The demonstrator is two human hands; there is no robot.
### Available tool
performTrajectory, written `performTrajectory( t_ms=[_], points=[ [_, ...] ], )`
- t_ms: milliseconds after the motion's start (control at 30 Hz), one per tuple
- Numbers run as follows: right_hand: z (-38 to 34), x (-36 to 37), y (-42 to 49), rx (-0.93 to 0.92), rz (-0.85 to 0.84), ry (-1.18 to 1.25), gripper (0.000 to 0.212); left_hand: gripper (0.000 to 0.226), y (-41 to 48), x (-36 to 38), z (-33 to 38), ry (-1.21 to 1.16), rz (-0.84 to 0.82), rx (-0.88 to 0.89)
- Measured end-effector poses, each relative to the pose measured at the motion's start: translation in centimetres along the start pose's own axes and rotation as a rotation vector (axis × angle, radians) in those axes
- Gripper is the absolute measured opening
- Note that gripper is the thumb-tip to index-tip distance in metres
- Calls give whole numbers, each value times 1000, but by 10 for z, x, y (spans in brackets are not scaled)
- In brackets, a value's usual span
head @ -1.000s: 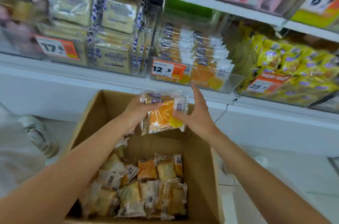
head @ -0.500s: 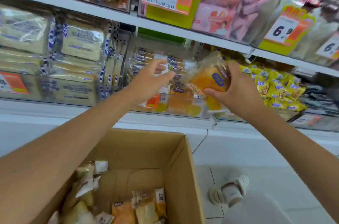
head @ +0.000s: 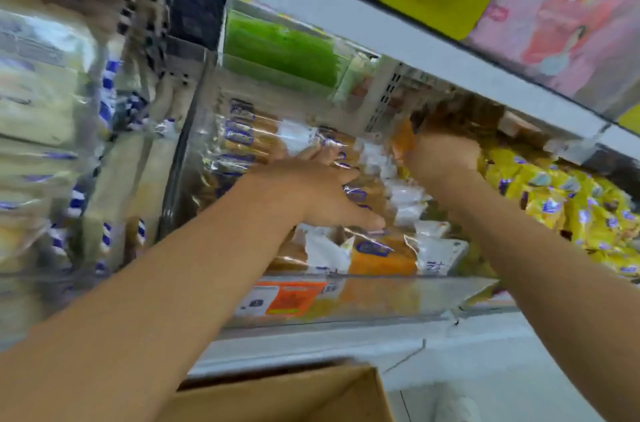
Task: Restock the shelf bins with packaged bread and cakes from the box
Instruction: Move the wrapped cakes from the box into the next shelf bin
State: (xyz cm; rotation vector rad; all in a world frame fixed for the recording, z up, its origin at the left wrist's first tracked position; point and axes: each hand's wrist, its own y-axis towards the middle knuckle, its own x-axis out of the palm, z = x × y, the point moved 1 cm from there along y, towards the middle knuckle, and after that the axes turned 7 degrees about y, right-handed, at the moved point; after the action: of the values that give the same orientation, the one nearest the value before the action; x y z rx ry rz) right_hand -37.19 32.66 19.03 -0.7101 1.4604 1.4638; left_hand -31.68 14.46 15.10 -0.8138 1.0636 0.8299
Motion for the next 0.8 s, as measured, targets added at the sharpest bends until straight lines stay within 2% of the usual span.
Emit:
performTrajectory(
  t_ms=[100, 167, 233, 333, 400, 533, 600, 700, 800],
  points=[
    [-19, 21, 35, 47, -155, 16, 67, 96, 1, 0, 0, 21, 14, -6],
    [-16, 27, 49, 14, -212, 88, 75, 95, 1, 1, 0, 35, 22, -4],
    [-6, 36, 52, -77, -199, 272, 75, 94, 1, 3, 1, 54, 24, 3],
    [-1, 50, 30, -254, -418, 489, 84, 92, 3, 3, 2, 65, 17, -10],
    [2, 46, 23, -261, -459, 634, 86, 91, 1, 2, 3, 61, 4, -16],
    [13, 26, 8, -274, -352, 463, 63, 92, -1, 2, 3, 75, 15, -13],
    [11, 28, -2, -260, -430, 461, 68, 93, -1, 2, 2, 62, 14, -13],
    [1, 32, 1, -122, -627, 613, 73, 93, 0, 3, 1, 59, 22, -18],
    [1, 32, 8, -166, -596, 509, 79, 94, 2, 4, 1, 45, 38, -17]
  ],
)
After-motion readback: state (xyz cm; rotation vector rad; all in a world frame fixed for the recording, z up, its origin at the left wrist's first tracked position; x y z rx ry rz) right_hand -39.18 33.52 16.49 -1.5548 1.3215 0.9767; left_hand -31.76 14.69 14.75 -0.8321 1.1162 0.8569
